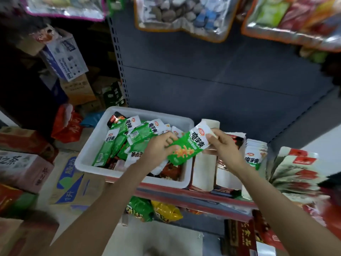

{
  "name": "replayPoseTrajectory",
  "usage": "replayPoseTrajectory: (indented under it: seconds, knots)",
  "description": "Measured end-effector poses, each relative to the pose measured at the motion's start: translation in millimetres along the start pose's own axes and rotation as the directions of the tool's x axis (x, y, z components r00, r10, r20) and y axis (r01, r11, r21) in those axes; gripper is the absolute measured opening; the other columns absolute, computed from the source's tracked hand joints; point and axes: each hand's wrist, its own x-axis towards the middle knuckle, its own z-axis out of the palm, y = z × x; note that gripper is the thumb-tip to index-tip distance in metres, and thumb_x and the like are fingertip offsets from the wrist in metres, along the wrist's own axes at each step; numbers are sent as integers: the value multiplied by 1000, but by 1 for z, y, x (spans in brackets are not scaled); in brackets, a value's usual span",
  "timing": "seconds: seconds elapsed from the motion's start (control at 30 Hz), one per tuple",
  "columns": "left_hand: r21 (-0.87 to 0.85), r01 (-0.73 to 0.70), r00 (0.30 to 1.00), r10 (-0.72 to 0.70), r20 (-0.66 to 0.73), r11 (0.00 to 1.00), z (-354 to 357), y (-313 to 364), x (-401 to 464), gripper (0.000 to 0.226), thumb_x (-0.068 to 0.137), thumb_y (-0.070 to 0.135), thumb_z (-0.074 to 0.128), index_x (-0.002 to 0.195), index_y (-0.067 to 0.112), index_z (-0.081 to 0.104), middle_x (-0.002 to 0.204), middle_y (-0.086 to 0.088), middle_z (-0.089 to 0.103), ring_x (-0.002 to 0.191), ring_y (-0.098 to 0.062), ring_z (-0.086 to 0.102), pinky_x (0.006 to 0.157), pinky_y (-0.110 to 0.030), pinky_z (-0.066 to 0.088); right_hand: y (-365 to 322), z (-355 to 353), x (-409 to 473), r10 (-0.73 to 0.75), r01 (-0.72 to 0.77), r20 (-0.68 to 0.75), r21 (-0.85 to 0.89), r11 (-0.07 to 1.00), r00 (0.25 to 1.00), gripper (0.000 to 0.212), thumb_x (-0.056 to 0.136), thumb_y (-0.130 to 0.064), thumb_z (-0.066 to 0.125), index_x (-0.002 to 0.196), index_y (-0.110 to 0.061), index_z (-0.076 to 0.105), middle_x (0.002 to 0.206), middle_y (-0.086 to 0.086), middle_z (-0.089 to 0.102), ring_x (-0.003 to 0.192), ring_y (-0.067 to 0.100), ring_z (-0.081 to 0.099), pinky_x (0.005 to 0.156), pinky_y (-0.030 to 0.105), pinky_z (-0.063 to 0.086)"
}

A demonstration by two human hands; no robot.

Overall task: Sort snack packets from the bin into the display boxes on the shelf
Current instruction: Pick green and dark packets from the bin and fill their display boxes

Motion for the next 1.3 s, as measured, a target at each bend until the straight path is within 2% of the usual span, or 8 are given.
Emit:
replayPoseTrajectory:
  seconds: [0.13,0.23,0.37,0.67,0.8,1.07,1.17,1.3]
  knots:
    - [-42,-16,995,20,95,999,49,42,18,14,86,14,66,97,7,61,83,2,56,70,-4,50,60,-6,37,-12,-54,-19,-138,122,-113,-139,983,984,10,92,-5,57,90,-15,58,74,-4,61,63,3,59,58,23,53]
    - [-28,-12,989,16,148,1000,93,66,32,12,87,19,67,94,12,60,89,-3,61,80,-17,57,70,-24,43,-14,-101,-30,-227,148,-158,-401,904,961,5,91,-13,61,90,-16,57,72,-12,59,59,-3,55,61,19,48]
    - [-58,28,994,-21,110,998,139,83,46,24,88,4,60,112,4,59,110,-12,63,93,-21,61,80,-18,44,-17,-154,-36,-266,77,-198,-651,756,943,12,90,-17,61,102,-14,61,73,-1,62,69,19,59,64,27,39]
    - [-92,282,947,-261,190,955,198,112,62,53,93,3,50,143,12,36,140,-5,49,123,-21,50,100,-24,37,-7,-197,-13,-130,181,134,-863,472,982,37,88,-9,56,124,-19,50,103,15,65,94,35,60,77,38,46]
    - [-173,361,923,-325,206,916,207,114,65,56,91,4,55,143,17,37,139,-6,49,122,-23,50,105,-40,40,-10,-209,-5,-140,217,173,-879,425,975,35,86,-10,57,120,-20,53,89,11,62,89,34,59,76,40,49]
    - [-240,405,908,-358,216,882,213,121,71,54,91,2,51,142,18,38,129,-7,56,114,-25,55,90,-36,49,9,-213,14,14,157,198,-815,558,980,13,85,-8,64,96,-13,65,78,1,63,77,20,61,71,30,48]
    - [-240,401,912,-362,193,884,214,119,74,54,90,4,54,141,18,39,126,-8,58,113,-24,56,94,-36,48,14,-214,21,69,59,148,-713,699,987,11,81,-3,68,91,-8,69,76,3,67,69,15,63,68,25,48]
    - [-230,399,914,-367,172,887,216,114,74,55,90,6,56,141,19,41,127,-7,58,114,-21,56,102,-39,44,22,-219,27,77,26,113,-707,707,991,13,80,-5,71,92,-8,69,79,1,65,70,13,60,61,19,45]
